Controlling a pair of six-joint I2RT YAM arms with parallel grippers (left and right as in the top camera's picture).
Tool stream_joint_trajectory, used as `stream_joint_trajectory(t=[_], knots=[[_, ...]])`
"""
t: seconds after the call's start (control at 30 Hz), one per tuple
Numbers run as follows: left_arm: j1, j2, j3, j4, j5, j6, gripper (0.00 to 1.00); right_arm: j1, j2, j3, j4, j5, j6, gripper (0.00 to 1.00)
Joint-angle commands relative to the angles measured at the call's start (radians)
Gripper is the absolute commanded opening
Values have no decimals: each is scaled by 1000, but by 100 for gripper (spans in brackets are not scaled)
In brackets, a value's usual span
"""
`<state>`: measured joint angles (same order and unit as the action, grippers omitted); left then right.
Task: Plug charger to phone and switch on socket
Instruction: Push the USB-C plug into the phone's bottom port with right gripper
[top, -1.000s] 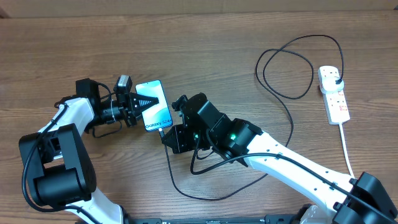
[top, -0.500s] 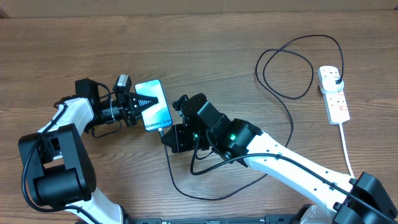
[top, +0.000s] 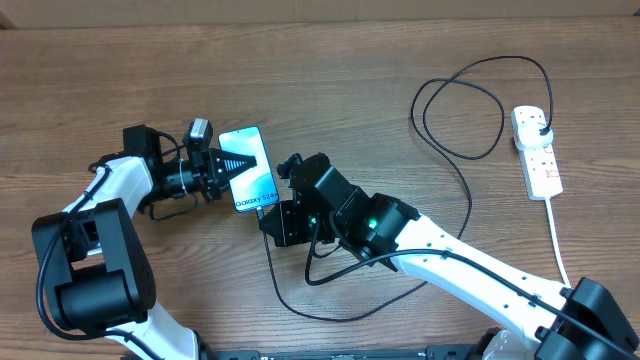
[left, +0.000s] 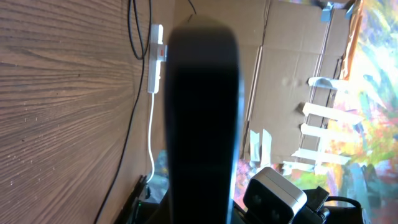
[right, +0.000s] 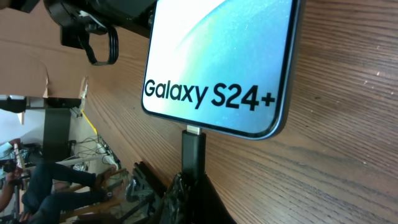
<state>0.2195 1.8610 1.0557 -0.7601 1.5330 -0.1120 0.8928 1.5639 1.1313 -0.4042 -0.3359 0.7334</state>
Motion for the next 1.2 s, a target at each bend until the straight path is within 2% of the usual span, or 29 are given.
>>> stream_joint_trajectory(t=[0.0,0.23,0.47,0.93,1.17], knots=[[-58,-25,2,-27,47,23,4,-11,0,7,42,105,0,4],[-78,-25,2,-25,47,34,4,-25,0,8,43,132,0,3],[-83,-25,2,-26,49,80,4,-82,0,10,44,53,-1,4],[-149,-25,2,-29,49,80,4,-105,0,10,70,65,-24,4],[-149,-25,2,-29,49,80,4,-150,0,10,76,-1,-24,4]])
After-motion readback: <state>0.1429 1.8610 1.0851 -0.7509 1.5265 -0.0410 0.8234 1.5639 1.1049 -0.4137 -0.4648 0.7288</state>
